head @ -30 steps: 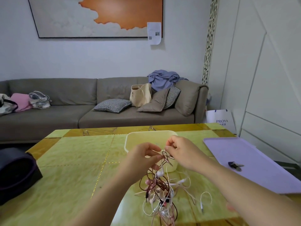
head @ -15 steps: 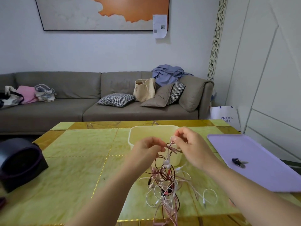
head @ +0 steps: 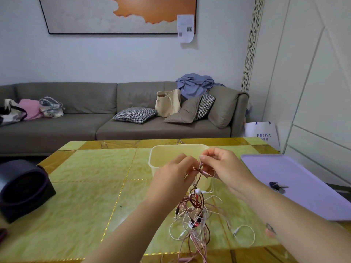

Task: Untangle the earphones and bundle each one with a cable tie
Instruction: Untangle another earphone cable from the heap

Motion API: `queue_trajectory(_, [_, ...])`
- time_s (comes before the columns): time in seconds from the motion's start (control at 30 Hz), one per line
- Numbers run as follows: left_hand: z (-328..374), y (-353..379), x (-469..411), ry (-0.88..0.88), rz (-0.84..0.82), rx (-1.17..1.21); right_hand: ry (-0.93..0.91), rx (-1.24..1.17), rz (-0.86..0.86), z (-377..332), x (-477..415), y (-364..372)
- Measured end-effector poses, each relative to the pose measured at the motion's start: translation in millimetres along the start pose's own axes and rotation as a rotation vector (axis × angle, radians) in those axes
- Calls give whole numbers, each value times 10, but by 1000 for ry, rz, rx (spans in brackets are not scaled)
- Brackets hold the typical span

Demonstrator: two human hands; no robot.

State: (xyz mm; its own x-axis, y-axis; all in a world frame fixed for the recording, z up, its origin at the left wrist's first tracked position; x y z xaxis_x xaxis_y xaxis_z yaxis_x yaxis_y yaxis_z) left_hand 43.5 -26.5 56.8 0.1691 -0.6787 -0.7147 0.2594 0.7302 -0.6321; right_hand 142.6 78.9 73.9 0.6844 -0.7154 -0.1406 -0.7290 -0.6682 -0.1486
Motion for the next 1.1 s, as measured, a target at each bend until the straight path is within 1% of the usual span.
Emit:
queue_trajectory(0.03, [-21,4,2,41,-16,-46,2,8,-15,-6,-3,-11])
queue_trajectory(0.07, [-41,8,1,52,-31,-43,-1,22,-29,-11,-6,-23])
queue_trajectory(0.1, [-54,8,0,29,-42,14,-4,35,-43,-28,0,-30])
queue_trajectory(0.13, [-65,10,0,-38,-52,116,-5,51,-56,-33,2,-41])
queue_trajectory(0.17, [-80,12,-2,-160,-64,260,-5,75,-71,-32,1,-47])
queue_trajectory(0.23, [-63,21,6,-449,-89,632,10,124,-106,-9,3,-51])
queue_trajectory(0.27, [-52,37,16,-547,-88,773,27,123,-125,3,6,-47])
queue_trajectory(0.3, [-52,46,28,-595,-83,833,50,99,-143,5,13,-41])
queue_trajectory(0.37, [-66,54,35,-592,-86,799,80,49,-202,-16,35,-22])
queue_trajectory(0.4, [-73,54,35,-570,-91,763,56,98,-217,-31,39,-21])
queue_trajectory(0.43, [-83,53,32,-554,-93,732,-12,222,-201,-56,39,-30])
queue_trajectory(0.5, [-102,43,22,-551,-93,689,-206,530,-103,-121,33,-50])
queue_trajectory(0.53, [-110,38,23,-553,-97,675,-268,610,-84,-153,35,-52])
queue_trajectory(0.57, [-117,38,28,-554,-104,667,-290,643,-104,-171,36,-53])
queue_trajectory(0.63, [-125,38,41,-549,-119,661,-251,650,-196,-184,44,-53])
queue_trajectory(0.7, [-116,34,46,-559,-120,692,-219,649,-233,-192,49,-62])
queue_trajectory(0.87, [-66,9,14,-578,-113,842,-209,641,-136,-164,28,-57])
queue_trajectory(0.93, [-62,7,6,-607,-117,939,-193,627,-112,-144,11,-67])
queue_trajectory(1.03, [-95,7,8,-685,-74,1117,-150,631,-127,-112,9,-93])
queue_trajectory(1.1, [-125,6,15,-728,-22,1184,-129,649,-139,-120,18,-90])
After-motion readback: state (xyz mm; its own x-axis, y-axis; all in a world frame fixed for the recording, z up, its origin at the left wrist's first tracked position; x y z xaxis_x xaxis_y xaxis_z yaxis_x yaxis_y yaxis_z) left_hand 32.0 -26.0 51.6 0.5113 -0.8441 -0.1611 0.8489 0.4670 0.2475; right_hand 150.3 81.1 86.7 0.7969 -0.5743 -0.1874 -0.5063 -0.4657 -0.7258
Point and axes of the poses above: each hand's wrist, its own x-axis away from the middle knuckle, its own y-axis out of the palm, z = x × y, the point moved 2 cm from there along -x, towards the middle knuckle, and after that the axes turned 2 degrees about y, right-handed, at the moved point
